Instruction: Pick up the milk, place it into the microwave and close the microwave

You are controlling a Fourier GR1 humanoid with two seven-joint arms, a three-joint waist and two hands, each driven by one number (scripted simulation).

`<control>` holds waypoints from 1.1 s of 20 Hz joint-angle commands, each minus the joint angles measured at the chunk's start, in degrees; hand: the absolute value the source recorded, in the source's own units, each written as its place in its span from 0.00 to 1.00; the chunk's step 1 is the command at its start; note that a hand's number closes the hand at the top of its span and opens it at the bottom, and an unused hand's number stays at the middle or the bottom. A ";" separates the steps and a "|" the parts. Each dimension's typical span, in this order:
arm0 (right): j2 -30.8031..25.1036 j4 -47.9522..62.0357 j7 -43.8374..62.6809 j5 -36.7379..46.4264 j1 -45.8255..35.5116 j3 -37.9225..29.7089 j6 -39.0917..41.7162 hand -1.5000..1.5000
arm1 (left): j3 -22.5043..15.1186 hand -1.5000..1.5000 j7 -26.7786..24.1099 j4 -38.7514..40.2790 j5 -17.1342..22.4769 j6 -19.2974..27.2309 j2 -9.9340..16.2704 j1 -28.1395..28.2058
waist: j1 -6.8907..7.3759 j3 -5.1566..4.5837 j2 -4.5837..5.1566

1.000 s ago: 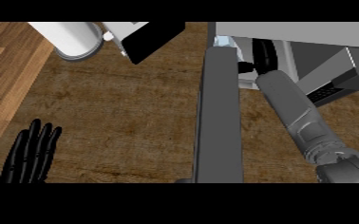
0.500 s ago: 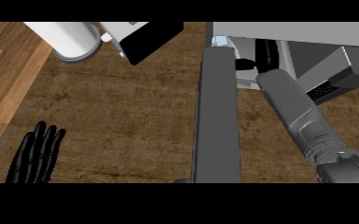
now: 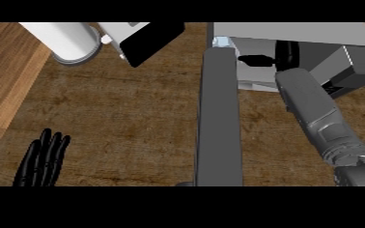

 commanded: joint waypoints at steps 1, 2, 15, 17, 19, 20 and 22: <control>-2.39 -0.40 -2.40 -0.82 1.32 -1.16 0.97 0.00 | -0.53 0.00 2.13 -1.85 -0.46 0.78 -0.40 0.56 | -0.54 0.02 -0.14; -2.51 -0.42 -2.06 -1.06 0.87 -1.42 1.39 0.00 | -0.92 0.00 -0.94 -0.25 -0.93 0.56 -0.54 1.96 | -0.60 -0.03 -0.37; -3.96 -0.89 -9.88 -6.81 6.88 -6.39 18.30 0.00 | -3.91 0.00 -1.47 2.75 -4.32 2.88 -2.94 0.38 | -2.12 -0.04 -0.72; -2.82 -0.78 -8.12 -6.65 6.08 -5.99 18.85 0.00 | -7.29 0.00 -1.33 -0.85 -5.98 2.82 -2.60 4.15 | -2.11 -0.06 -1.09; -2.15 -0.83 -8.51 -7.16 7.21 -6.25 20.21 0.00 | -3.40 0.00 2.82 -0.26 -2.19 1.83 -2.00 -0.43 | -2.87 -0.08 -1.04; -2.12 -1.60 -9.25 -7.40 8.01 -6.15 21.95 0.00 | -5.84 0.00 -0.52 -0.81 -2.93 1.87 -2.03 3.69 | -2.92 -0.11 -1.35; -2.48 -1.60 -12.22 -7.45 10.88 -5.88 26.23 0.00 | -3.20 0.00 2.34 -1.59 -1.99 2.00 -1.80 0.34 | -3.38 -0.10 -1.29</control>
